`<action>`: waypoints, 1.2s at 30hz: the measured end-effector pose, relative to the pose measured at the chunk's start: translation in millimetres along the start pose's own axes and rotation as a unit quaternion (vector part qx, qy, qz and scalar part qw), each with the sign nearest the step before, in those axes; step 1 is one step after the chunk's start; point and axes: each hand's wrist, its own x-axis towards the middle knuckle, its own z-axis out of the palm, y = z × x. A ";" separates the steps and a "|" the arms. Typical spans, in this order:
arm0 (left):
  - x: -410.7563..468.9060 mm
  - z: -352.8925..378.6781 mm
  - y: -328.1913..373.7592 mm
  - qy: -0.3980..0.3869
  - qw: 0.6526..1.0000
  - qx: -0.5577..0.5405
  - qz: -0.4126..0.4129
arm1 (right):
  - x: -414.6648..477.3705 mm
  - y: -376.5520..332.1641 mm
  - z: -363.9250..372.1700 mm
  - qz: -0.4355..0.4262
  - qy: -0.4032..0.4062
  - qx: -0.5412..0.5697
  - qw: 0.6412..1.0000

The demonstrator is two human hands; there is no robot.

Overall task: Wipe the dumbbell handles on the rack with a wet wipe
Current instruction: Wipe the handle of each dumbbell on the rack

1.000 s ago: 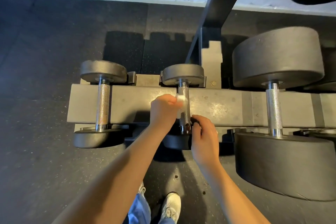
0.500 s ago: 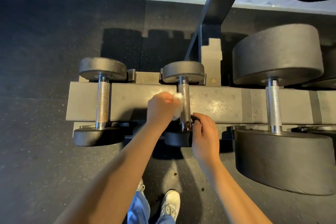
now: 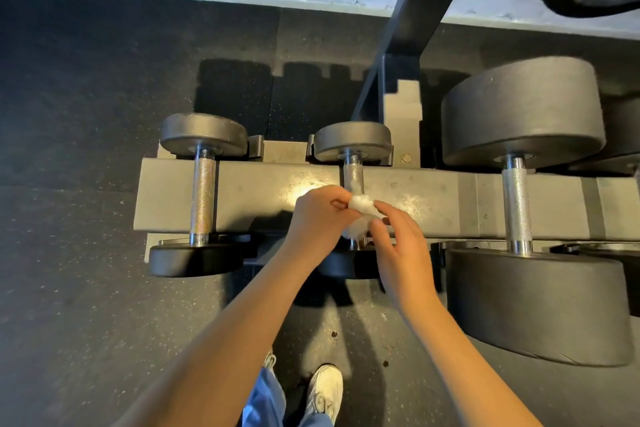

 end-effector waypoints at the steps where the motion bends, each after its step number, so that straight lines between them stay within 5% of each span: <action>1: 1.7 0.6 3.6 0.010 1.000 -0.018 0.023 | 3.1 -6.9 -4.3 0.021 -0.012 0.087 0.996; 4: 1.9 1.8 10.9 0.017 0.996 -0.055 0.065 | 18.8 -24.0 -15.7 0.130 -0.045 0.280 0.950; 8: 5.0 -1.7 6.1 0.048 0.990 0.027 0.128 | 33.7 -25.1 -16.3 0.196 -0.006 0.322 0.926; 14: 20.8 -22.1 2.7 0.143 0.976 0.039 0.160 | 65.3 -15.0 1.9 0.145 0.120 0.174 0.967; 20: 34.0 -21.2 0.2 0.099 0.980 0.100 0.142 | 59.5 -10.6 26.4 0.078 0.111 0.003 0.991; 36: 32.3 -32.1 4.3 0.051 0.988 0.093 0.112 | 55.4 -15.2 25.3 0.016 0.090 -0.116 0.989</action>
